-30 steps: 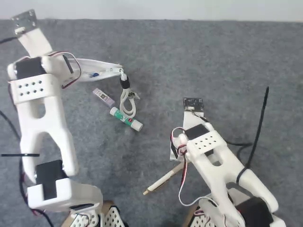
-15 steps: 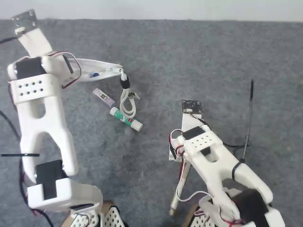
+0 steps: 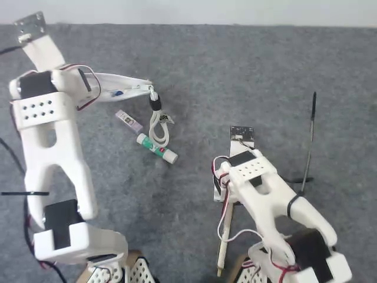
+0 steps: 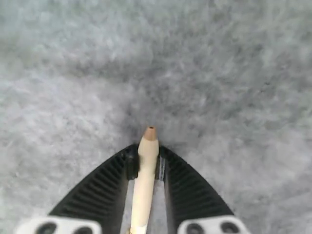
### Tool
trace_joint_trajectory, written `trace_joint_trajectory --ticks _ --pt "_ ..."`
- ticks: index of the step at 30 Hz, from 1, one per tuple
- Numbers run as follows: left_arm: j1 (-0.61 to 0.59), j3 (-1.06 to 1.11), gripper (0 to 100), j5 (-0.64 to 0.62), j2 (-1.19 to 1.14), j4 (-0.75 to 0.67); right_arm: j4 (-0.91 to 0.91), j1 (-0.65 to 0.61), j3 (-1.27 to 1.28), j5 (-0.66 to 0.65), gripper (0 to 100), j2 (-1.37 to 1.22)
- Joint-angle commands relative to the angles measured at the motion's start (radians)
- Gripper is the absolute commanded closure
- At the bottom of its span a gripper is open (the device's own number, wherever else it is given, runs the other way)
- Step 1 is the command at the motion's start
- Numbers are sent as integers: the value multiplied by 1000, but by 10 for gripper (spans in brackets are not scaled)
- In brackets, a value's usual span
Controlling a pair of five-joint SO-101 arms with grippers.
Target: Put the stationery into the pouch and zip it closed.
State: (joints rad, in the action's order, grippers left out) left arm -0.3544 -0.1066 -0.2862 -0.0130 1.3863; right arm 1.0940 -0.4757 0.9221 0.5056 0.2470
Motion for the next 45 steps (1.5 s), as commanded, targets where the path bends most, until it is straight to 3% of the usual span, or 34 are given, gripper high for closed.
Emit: trace_joint_trajectory --ticks 1,8,19,31,34,40,45 --pt "5 -5 990 -11 8 -25 50 1 -32 3 995 113" --pt "5 -5 990 -11 8 -25 102 -4 -32 -49 992 346" --pt "5 -5 990 -11 8 -25 160 -136 -109 -63 992 645" --pt "5 -5 990 -11 8 -26 147 -245 -298 -112 992 717" --pt "5 -5 990 -11 9 -26 73 -260 -350 -115 992 717" --pt "5 -5 990 -11 8 -26 -168 -260 -362 -258 992 723" --pt "5 -8 989 -11 8 -26 -348 -260 -362 -270 992 717"
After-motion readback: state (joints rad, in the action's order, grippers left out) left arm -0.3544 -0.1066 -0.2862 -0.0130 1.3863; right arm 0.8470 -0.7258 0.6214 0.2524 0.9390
